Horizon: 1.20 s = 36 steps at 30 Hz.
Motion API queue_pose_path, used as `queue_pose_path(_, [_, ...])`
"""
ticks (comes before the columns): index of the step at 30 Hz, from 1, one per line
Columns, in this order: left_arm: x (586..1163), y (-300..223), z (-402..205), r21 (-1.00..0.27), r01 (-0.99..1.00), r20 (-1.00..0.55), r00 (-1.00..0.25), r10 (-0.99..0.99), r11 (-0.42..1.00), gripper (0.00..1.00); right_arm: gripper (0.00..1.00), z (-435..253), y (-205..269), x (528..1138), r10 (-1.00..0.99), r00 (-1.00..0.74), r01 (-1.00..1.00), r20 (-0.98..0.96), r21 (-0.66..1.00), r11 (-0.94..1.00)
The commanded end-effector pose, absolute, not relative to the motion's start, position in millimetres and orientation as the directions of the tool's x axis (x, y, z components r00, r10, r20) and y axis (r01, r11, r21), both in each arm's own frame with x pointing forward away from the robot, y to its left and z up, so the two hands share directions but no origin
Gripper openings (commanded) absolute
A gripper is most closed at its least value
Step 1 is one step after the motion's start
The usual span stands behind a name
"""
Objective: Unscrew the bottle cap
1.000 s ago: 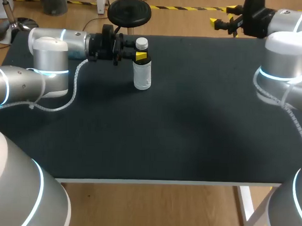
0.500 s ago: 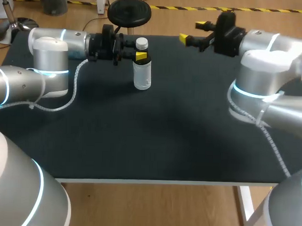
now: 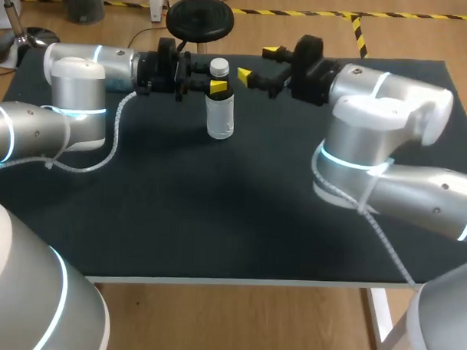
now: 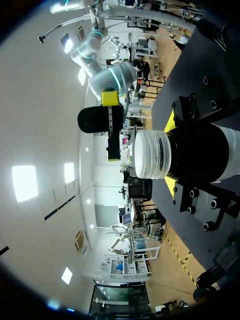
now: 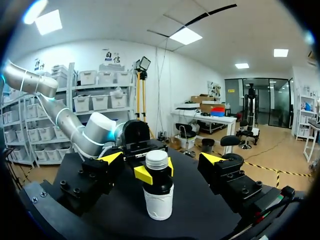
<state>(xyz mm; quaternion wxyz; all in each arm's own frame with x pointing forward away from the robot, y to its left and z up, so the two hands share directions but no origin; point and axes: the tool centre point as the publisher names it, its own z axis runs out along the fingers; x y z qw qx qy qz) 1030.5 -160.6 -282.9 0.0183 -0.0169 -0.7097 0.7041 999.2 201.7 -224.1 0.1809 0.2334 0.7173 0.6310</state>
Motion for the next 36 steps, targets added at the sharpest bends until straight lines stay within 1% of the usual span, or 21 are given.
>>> queue_pose_path(1, [1030.2, -161.1, -283.6, -1.000, 0.001, -0.001, -0.999, 0.047, 0.006, 0.00, 1.00, -229.1, 220.2, 1004.2, 0.594, -0.804, 0.110, 0.031, 0.989, 0.097])
queue_pose_path(17, [1030.2, -161.1, -283.6, -1.000, 0.001, -0.001, -0.999, 0.047, 0.006, 0.00, 1.00, -228.2, 253.9, 993.1, 0.538, -0.841, 0.129, 0.058, 0.987, 0.096])
queue_pose_path(36, [1030.2, -161.1, -283.6, -1.000, 0.001, -0.001, -0.999, 0.047, 0.006, 0.00, 1.00, -240.7, 276.6, 1008.7, 0.507, -0.857, 0.167, 0.096, 0.981, 0.096])
